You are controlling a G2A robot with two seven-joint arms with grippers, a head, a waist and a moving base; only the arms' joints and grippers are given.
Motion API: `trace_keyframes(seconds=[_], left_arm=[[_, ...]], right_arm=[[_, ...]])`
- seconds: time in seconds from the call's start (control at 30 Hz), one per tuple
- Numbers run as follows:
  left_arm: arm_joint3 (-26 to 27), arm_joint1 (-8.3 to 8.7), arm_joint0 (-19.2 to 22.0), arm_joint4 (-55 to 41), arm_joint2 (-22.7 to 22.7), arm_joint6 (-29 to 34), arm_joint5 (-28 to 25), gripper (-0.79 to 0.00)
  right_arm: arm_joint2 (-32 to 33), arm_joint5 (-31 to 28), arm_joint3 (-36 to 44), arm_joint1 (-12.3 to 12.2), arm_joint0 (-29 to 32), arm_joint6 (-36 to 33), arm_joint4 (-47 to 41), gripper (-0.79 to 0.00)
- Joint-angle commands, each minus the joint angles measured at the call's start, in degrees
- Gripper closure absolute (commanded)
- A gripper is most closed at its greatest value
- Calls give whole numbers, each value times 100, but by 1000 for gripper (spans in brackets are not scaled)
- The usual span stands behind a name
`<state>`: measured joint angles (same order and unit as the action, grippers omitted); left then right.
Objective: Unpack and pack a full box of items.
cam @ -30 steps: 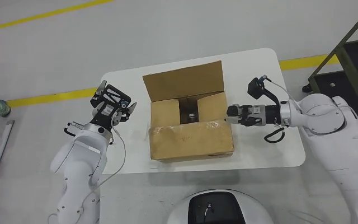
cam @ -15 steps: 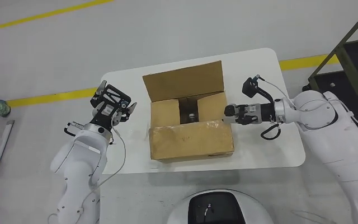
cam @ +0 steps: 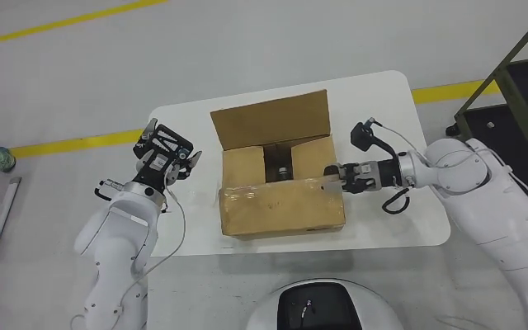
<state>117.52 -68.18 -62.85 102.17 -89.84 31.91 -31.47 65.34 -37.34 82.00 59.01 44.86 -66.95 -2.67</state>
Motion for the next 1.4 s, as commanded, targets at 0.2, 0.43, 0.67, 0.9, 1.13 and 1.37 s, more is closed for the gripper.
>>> trace_keyframes(seconds=[0.2,0.43,0.67,0.9,1.13,1.37], left_arm=[[0,0,0,0,0,0,0,-785],[0,0,0,0,0,0,0,-785],[-13,-16,-3,-781,-27,213,-53,-785],[7,15,237,-1542,148,686,-683,-785],[97,52,357,-2068,453,905,-1219,-785],[219,94,345,-2909,523,1137,-1404,-785]], right_arm=[[-217,82,331,-253,95,-81,-280,-305],[-478,-77,935,-527,103,77,249,0],[-374,-857,1437,-774,227,859,1218,0],[-169,-1333,1866,-891,472,1337,2144,0],[26,-1319,2216,-932,695,1769,2875,0],[83,-1319,2338,-956,849,2063,3226,0]])
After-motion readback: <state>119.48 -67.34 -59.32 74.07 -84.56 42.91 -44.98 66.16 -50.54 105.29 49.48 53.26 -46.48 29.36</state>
